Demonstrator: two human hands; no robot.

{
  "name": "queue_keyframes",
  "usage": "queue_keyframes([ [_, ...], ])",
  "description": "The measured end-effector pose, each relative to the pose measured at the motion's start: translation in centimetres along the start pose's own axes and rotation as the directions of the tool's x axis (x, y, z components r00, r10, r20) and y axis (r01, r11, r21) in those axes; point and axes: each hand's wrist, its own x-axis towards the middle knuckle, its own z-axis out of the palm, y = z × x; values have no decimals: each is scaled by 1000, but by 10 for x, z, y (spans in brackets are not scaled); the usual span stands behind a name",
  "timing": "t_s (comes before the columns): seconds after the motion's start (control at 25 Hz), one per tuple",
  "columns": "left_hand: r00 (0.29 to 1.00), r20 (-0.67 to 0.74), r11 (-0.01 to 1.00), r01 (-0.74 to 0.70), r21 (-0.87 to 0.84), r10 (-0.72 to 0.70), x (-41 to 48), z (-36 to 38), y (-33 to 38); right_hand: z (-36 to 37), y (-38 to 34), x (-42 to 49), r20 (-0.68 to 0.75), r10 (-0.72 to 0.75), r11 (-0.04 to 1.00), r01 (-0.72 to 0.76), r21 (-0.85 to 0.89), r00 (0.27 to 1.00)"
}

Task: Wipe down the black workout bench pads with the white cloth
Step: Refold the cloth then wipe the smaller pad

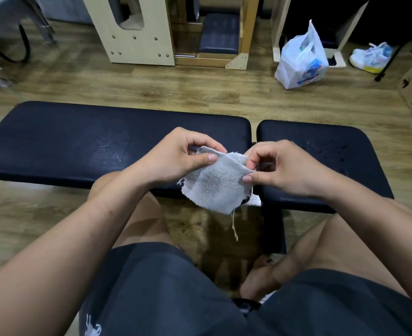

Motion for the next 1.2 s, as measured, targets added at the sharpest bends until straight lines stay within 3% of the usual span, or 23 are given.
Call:
queue_keyframes([
  [0.12, 1000, -5, 997, -12, 82, 13, 4, -4, -6, -1, -5, 3, -26, -39, 992, 36, -123, 999],
  [0.28, 1000, -10, 997, 26, 78, -25, 15, -9, -15, -8, -5, 14, 11, 14, 974, -11, -224, 1000],
  [0.4, 990, -138, 965, 72, 254, -37, 38, -12, -20, -17, -6, 41, -3, -12, 934, 11, -358, 1000],
  [0.6, 951, -306, 947, 52, 318, 51, 54, -31, -17, -28, 5, 69, -185, -49, 985, 16, -174, 981],
  [0.72, 962, -252, 892, 18, 452, 108, 38, -8, -47, 2, 29, 58, -235, -174, 958, 108, -267, 956],
  [0.8, 994, -107, 837, 80, 541, -25, 20, 19, -78, 36, 57, 41, -109, -131, 951, 94, -293, 985],
  [0.92, 965, 97, 757, 125, 642, -242, 11, 42, -101, 75, 88, 20, 53, -75, 927, 89, -363, 996],
  [1.04, 966, 65, 767, 157, 622, -250, 12, 41, -101, 78, 85, 17, -12, -5, 946, 0, -324, 1000],
  [1.2, 949, -7, 857, 287, 429, -315, 11, 36, -106, 72, 77, 24, -46, 165, 967, -171, -188, 985],
])
